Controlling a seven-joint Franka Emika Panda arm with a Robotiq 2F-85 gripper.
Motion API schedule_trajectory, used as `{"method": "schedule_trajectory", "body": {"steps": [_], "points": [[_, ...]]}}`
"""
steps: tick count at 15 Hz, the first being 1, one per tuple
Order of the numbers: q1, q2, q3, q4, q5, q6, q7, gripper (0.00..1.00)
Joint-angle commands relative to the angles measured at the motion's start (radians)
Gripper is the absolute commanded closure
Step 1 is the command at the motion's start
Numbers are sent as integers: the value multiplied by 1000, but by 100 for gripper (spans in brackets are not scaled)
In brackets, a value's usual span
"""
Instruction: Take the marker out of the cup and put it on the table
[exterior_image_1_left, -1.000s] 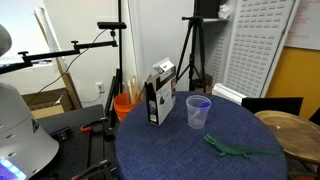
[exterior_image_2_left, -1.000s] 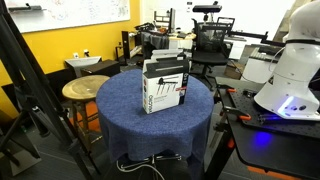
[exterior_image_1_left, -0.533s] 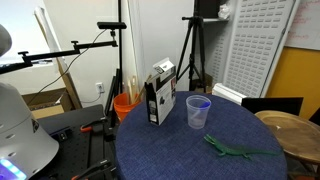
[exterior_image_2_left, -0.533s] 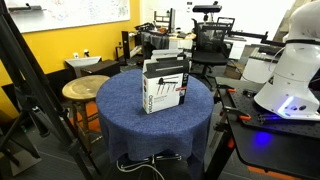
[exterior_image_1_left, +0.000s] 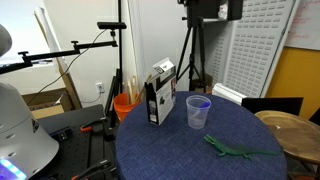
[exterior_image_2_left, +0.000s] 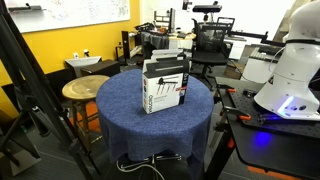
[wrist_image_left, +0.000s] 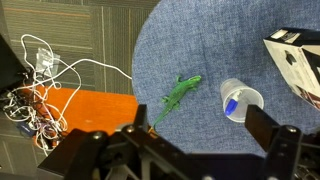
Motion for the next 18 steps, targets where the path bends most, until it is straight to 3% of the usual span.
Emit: {"method": "schedule_trajectory", "body": {"steps": [1, 11, 18], "points": [[-8, 50, 27, -43, 48, 95, 66, 0], [23, 277, 148, -77, 130, 340, 276, 0], [49, 410, 186, -79, 169, 538, 549, 0]]}}
